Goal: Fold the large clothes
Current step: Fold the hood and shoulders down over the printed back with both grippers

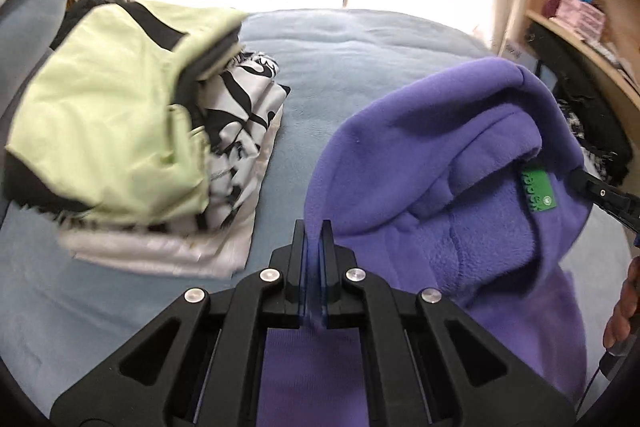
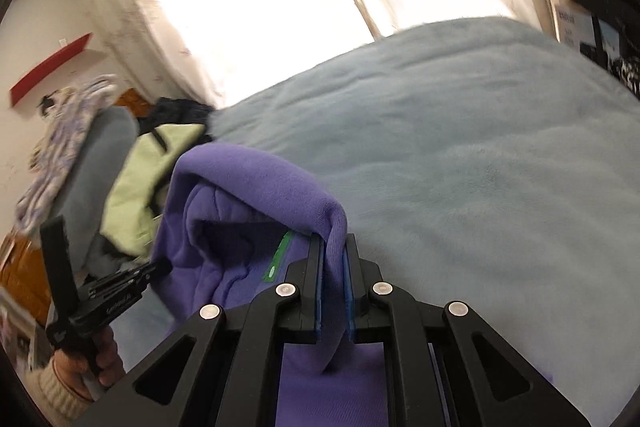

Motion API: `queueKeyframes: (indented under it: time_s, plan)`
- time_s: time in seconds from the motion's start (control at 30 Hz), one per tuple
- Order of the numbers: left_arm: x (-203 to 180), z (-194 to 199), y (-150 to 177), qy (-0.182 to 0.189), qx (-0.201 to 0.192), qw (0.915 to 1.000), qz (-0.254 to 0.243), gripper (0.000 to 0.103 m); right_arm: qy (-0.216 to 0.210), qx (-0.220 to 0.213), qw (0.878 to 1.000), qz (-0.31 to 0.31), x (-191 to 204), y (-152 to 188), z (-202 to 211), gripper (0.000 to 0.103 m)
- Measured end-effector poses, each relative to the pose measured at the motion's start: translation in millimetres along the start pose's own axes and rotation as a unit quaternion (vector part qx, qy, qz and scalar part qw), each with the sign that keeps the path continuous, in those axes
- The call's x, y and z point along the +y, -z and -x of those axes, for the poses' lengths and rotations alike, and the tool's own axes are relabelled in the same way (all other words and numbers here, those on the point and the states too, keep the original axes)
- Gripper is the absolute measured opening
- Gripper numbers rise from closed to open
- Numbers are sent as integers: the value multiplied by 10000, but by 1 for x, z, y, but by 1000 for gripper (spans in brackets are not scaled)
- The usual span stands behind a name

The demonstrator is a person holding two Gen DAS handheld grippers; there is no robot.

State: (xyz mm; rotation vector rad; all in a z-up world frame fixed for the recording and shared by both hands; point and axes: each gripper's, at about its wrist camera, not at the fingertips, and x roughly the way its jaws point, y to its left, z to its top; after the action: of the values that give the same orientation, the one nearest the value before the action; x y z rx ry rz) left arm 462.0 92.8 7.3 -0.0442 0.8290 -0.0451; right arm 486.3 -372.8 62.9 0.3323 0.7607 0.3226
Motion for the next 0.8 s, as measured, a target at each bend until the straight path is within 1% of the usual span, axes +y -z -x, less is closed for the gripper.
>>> queueKeyframes:
  time_s: [0.1,0.17,0.2,0.23,0.33,0.4,0.47,0.53,0.63,0.7,0.73,0.77,0.8]
  plan:
    - [6,33,26,308,99,9995,64,2,32,-43,9998,174,14,29,36,8]
    - [12,56,56,548,255,9981,149,2,52,14,9997,223,17,52,53,8]
    - [16,64,67,604,287,9976,167,2,76,74,9997,231,17,67,62,8]
    - [19,73,85,676,347,9970,166,2,125,168,9995,252,16,82,69,8]
    - [18,83,128,750,555,9956,74,2,293,445,9981,319,16,122,74,13]
    - [18,86,158,900,832,9924,104,2,486,643,9961,369,12,154,78,18]
    - [20,89,181,883,1013,9908,182,2,651,881,9931,425,8,185,80,18]
    - [24,92,198,961,1112,9889,217,2,681,1021,9918,360,1,211,81,18]
    - [27,104,224,1071,1197,9868,227,2,608,1179,9911,103,-9,244,91,19]
    - [30,114,237,1207,1217,9848,291,2,523,1177,9917,-35,-11,265,98,28]
    - [32,115,242,1284,1228,9835,328,2,475,1141,9923,-124,-12,272,104,37]
    - [34,116,246,1407,1244,9814,399,2,439,1109,9927,-156,-10,287,112,43]
    - [36,115,250,1520,1246,9794,466,2,358,1086,9932,-201,-10,294,118,45]
